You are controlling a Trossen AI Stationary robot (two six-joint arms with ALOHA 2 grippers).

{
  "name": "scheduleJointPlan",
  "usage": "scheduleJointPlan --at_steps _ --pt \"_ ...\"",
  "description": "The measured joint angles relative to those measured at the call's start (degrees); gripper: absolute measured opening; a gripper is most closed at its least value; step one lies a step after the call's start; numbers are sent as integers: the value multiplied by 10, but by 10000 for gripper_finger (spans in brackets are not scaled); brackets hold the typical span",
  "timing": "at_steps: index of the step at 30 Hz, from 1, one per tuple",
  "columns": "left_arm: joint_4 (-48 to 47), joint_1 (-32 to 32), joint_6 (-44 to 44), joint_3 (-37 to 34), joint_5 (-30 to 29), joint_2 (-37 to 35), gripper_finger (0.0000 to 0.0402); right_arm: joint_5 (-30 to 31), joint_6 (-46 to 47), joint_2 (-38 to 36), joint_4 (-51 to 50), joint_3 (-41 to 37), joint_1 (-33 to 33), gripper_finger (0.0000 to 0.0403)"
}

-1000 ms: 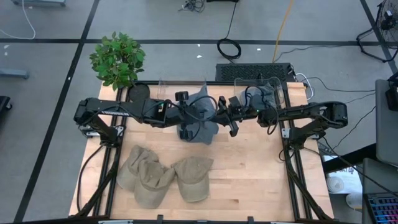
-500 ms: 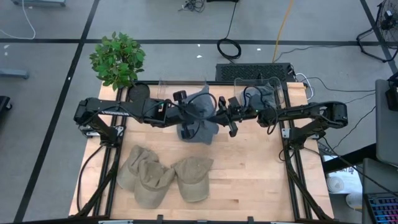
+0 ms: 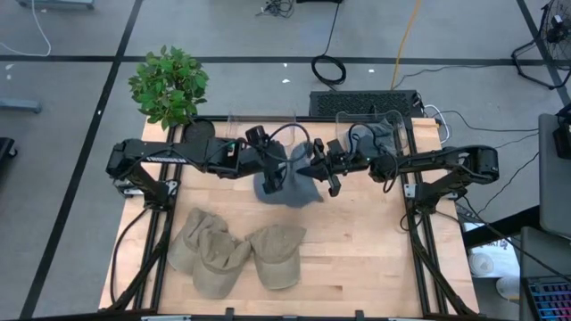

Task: Pick & Place hat
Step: Put the left blue cap into the right transparent bin

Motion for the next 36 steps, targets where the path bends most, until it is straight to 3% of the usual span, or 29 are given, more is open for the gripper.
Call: scheduleJointPlan --at_steps 7,13,19,26,31,36 --pt "17 -12 30 0 35 -11 384 -1 3 -11 -32 4 -23 0" --pt "40 -11 71 -10 77 -62 396 -1 1 -51 -97 5 -50 0" --pt "172 2 87 -146 86 -164 397 0 -26 -106 -223 31 -79 0" --pt "350 26 76 -324 86 -285 397 3 -96 -151 -482 119 -124 0" --pt "406 28 72 -373 84 -333 397 8 -142 -157 -626 191 -164 0" --pt "405 28 69 -376 84 -340 397 71 -187 -170 -690 209 -198 0"
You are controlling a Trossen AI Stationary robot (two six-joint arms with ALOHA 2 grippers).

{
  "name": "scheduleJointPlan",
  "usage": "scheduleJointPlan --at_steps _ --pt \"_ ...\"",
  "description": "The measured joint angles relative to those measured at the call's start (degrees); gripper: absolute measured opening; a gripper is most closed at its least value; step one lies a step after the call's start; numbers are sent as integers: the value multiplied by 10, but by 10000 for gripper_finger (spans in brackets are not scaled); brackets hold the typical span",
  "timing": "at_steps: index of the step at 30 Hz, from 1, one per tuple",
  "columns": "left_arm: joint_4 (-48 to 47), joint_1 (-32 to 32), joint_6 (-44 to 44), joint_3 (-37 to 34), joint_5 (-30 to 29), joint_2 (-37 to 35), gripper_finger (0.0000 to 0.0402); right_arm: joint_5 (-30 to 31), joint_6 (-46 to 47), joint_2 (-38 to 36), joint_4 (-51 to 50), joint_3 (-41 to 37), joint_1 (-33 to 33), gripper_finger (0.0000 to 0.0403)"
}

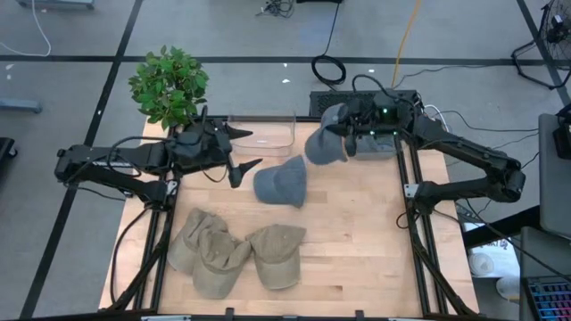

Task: Pick & Place hat
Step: Put the left blue cap into the right transparent bin

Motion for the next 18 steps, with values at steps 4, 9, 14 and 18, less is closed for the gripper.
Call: scheduleJointPlan --at_steps 4,9,14,18 --pt "1 0 -1 0 0 0 397 5 -20 -18 -22 0 -36 0" --pt "1 0 -2 0 0 0 397 5 -42 -44 -41 0 -79 0" --pt "1 0 -2 0 0 0 397 4 -68 -58 -48 0 -137 0" --pt "1 0 -2 0 0 0 397 13 -75 -53 -77 0 -189 0"
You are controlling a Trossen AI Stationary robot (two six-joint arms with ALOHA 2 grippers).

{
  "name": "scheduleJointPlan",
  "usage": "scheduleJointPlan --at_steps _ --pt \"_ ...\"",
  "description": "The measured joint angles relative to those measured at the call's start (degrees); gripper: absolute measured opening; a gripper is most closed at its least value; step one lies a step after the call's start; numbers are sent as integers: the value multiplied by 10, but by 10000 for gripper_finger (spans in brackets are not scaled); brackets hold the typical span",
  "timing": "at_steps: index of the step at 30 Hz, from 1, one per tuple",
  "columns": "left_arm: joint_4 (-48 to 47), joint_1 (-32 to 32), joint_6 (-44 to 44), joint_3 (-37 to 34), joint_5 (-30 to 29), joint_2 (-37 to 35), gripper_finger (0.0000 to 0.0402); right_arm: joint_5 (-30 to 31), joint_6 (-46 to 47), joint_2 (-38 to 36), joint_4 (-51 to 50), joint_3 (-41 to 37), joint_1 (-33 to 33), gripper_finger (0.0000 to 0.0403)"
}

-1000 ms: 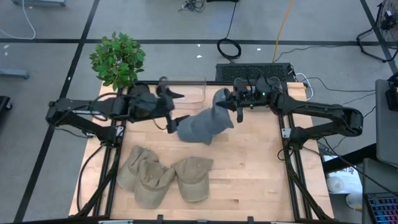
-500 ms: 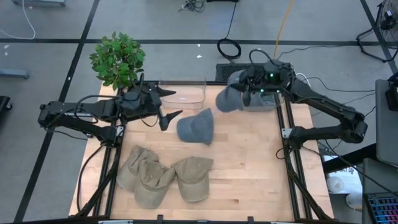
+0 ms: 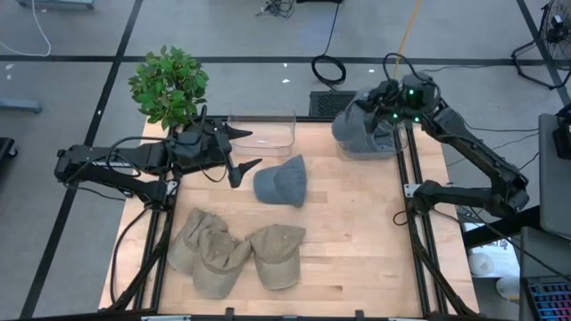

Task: Pick & Place hat
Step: Put the left blue cap into the right transparent bin

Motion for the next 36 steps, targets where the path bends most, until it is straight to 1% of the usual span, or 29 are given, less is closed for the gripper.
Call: scheduleJointPlan --at_steps 2,5,7,11,16,17,21,26,30,36 --pt "0 0 0 0 0 0 397 25 1 5 -9 0 -16 0" --pt "0 0 0 0 0 0 397 99 -11 11 -24 0 -31 0" --pt "0 0 0 0 0 0 397 126 -14 17 -40 0 -38 0" --pt "0 0 0 0 0 0 397 97 -25 27 -69 0 -41 0" --pt "0 0 0 0 0 0 397 93 -29 38 -67 -28 -40 0" --pt "0 0 0 0 0 0 397 88 -29 38 -62 -36 -40 0" --pt "0 0 0 0 0 0 397 36 -24 38 -56 -64 -40 0" --pt "0 0 0 0 0 0 397 -41 -22 38 -45 -84 -39 0" --pt "0 0 0 0 0 0 397 -86 -18 38 -34 -89 -39 0" --pt "0 0 0 0 0 0 397 -147 13 38 -35 -89 -39 0"
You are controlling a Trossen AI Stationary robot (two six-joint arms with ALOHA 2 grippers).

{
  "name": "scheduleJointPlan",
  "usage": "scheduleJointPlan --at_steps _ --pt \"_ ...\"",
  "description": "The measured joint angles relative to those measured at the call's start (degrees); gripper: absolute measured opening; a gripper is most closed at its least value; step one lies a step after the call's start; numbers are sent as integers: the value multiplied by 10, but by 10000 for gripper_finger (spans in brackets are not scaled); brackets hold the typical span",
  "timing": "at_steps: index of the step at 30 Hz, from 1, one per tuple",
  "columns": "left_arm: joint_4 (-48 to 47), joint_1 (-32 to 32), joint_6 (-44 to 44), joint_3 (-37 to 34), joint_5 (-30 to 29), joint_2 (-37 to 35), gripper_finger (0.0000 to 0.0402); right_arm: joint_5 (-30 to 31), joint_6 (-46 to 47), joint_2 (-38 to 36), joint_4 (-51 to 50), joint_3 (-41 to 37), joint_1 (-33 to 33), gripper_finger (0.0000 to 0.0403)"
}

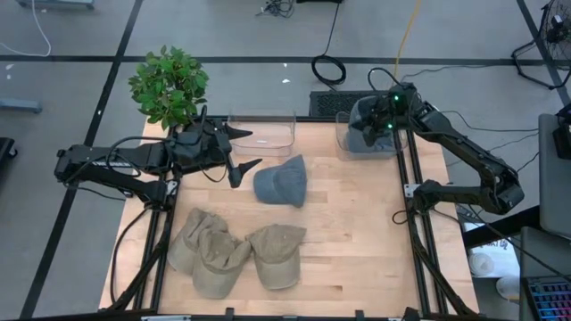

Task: Pick & Place hat
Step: Put the left blue cap into the right transparent bin

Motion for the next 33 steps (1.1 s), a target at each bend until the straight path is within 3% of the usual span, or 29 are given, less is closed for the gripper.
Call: scheduleJointPlan --at_steps 7,10,18,28,33 --pt "0 0 0 0 0 0 397 -104 30 0 13 0 0 0" --pt "0 0 0 0 0 0 397 -95 28 0 7 0 0 0" --pt "0 0 0 0 0 0 397 -1 30 0 -33 0 0 0" --pt "0 0 0 0 0 0 397 198 15 0 -94 0 0 0" --pt "0 0 0 0 0 0 397 260 8 0 -126 0 0 0"
